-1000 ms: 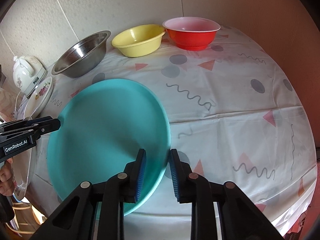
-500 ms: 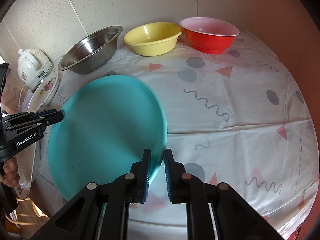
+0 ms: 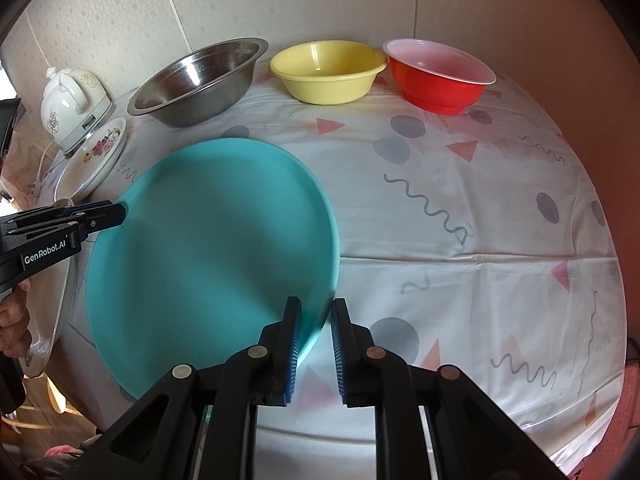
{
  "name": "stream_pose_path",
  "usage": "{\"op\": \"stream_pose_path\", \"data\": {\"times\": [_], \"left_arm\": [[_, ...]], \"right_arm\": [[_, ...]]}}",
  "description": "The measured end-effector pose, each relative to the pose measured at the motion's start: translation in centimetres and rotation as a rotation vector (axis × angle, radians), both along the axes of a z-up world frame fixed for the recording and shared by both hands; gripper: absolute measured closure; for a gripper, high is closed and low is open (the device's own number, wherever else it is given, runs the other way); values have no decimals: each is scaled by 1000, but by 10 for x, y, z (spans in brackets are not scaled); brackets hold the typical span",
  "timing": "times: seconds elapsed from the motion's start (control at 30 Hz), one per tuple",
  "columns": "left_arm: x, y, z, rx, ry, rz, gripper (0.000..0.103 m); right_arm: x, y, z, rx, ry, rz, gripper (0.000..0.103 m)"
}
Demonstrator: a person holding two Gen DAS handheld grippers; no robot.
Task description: Organize plates and bowls
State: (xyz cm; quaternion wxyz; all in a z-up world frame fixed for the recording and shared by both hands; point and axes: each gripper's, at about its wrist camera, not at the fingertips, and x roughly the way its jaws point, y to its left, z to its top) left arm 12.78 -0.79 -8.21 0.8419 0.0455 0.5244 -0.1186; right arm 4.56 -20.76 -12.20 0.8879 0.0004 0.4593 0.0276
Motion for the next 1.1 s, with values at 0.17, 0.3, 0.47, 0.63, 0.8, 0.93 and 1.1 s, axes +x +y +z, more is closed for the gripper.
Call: {"op": "stream_pose_path", "data": {"times": [0.17, 0.3, 0.47, 0.63, 0.8, 0.93, 1.1], "left_arm": [[-14, 22, 20, -103, -61, 48, 86], [-26, 50, 40, -184, -120, 125, 81], [-43, 97, 55, -212, -182, 264, 73], [-63, 152, 59, -204, -221, 402, 68], [-84, 203, 46, -205, -203, 532, 63], [-102, 221, 34, -199, -180, 576, 62], [-116, 227, 18, -218, -146, 591, 62]], "right_arm": [[0, -3, -1, 5, 13, -11, 76], [0, -9, 4, 11, -1, -55, 75], [0, 5, 23, 24, -59, -27, 75], [13, 40, 32, 239, -20, 170, 67], [25, 99, 29, 313, 40, 354, 64], [27, 146, 24, 269, 60, 457, 64], [36, 180, 12, 221, 94, 518, 61]]}}
